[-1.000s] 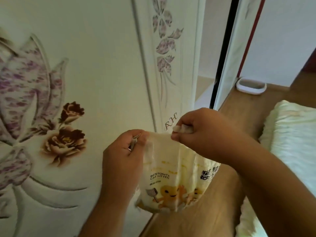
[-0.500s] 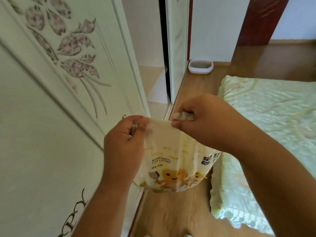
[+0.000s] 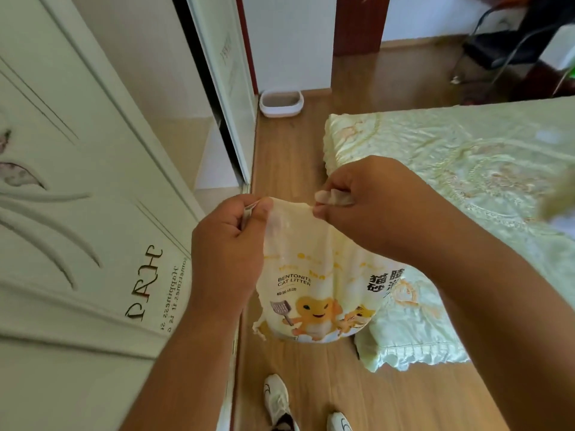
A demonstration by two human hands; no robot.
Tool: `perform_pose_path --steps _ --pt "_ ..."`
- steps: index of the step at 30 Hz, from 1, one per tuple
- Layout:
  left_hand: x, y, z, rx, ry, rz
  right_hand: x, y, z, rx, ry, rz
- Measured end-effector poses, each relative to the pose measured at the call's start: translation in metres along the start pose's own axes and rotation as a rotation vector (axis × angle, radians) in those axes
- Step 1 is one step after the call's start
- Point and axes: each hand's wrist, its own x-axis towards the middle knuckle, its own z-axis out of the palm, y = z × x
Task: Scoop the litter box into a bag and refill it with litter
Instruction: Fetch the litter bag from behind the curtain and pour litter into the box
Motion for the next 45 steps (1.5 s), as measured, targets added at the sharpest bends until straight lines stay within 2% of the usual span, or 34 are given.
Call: perform_pose_path --steps 5,14,23,42,45 --pt "0.047 -0.015 -0.002 -0.006 -0.079 0.043 0.026 -0.015 0.007 -0.048 0.075 0.040" --pt "0.119 -0.025 -0.015 0.008 -0.126 0.193 0.073 -0.031 0.030 0.154 0.240 0.141" --pt "0.179 -0.035 -0.004 0.066 -0.115 0.214 0.136 -0.031 0.030 0.183 0.283 0.098" --pt "0.313 -0.043 0.125 0.025 -0.001 -0.067 0.333 0.061 -0.029 0.177 -0.076 -0.015" --pt "0.331 -0.042 0.137 0.023 -0.004 -0.084 0.357 0.069 -0.035 0.159 -0.027 -0.011"
